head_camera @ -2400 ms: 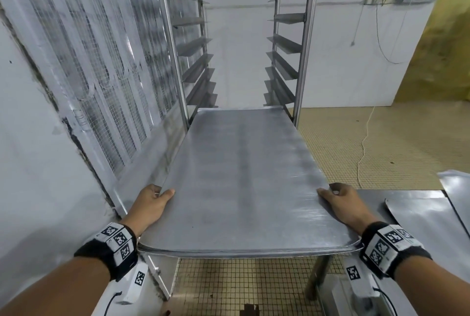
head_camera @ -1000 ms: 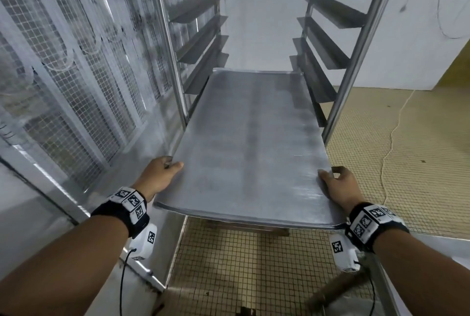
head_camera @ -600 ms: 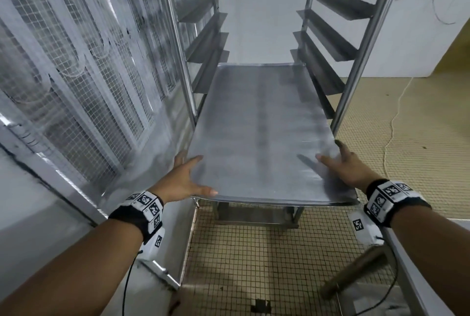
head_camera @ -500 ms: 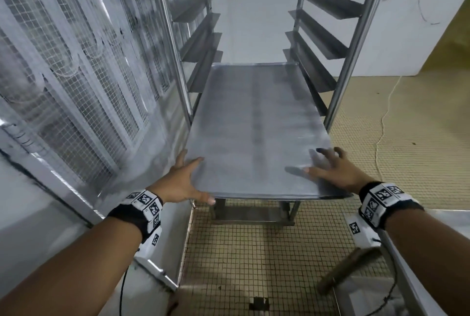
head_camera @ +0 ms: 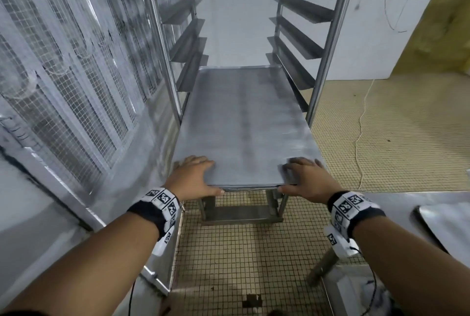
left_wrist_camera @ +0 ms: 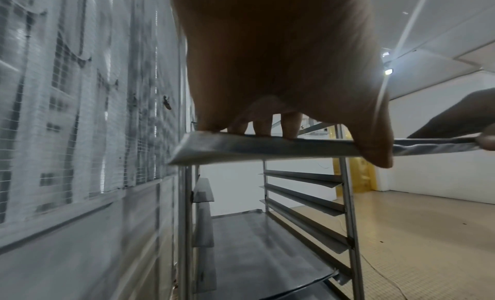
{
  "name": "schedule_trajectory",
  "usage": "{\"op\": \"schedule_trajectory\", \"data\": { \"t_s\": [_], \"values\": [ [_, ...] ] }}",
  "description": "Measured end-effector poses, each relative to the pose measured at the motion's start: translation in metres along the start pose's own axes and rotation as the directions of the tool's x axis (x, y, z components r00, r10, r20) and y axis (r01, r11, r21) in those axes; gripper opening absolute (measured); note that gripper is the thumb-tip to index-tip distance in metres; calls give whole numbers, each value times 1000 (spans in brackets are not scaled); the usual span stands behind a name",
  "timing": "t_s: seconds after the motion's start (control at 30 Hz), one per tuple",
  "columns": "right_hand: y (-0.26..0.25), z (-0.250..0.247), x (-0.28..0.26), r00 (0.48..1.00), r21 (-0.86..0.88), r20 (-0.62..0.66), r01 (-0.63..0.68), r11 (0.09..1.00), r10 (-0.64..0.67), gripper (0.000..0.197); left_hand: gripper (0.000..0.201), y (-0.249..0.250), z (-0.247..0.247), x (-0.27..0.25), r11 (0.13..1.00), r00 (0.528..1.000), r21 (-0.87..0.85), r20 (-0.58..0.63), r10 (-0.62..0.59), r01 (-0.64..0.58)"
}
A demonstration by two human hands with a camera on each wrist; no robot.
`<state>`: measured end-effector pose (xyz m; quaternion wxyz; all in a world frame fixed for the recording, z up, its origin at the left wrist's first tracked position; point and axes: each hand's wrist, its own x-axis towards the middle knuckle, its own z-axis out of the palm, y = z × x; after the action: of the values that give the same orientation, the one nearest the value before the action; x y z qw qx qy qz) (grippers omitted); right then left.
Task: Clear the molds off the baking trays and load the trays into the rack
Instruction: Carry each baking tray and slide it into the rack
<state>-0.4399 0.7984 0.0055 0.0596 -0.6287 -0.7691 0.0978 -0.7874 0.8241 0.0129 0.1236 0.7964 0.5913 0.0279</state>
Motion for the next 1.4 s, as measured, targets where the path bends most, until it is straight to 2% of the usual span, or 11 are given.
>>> {"op": "schedule_trajectory", "data": {
  "t_s": [0.13,0.27,0.57,0.77,1.03,1.4],
  "values": [
    [-29,12,9,995,36,-20,96,995,-95,80,99,30,0,5,996,996,33,6,84,-84],
    [-38,21,25,988,18,-35,151,988,-150,79,92,44,-4,15,989,991,69,16,130,-131],
    [-23,26,93,987,17,-99,130,991,-128,67,76,31,-9,77,995,994,36,-35,99,-98],
    [-16,24,142,987,46,-150,68,997,-60,58,68,18,-4,132,998,993,-52,-106,41,-47],
    [2,23,204,982,97,-186,36,995,-18,57,75,-4,-7,202,989,998,-142,-66,25,-34],
    [29,15,272,984,85,-171,72,994,-56,51,68,-13,-14,271,984,993,-171,-115,26,-46]
  ]
}}
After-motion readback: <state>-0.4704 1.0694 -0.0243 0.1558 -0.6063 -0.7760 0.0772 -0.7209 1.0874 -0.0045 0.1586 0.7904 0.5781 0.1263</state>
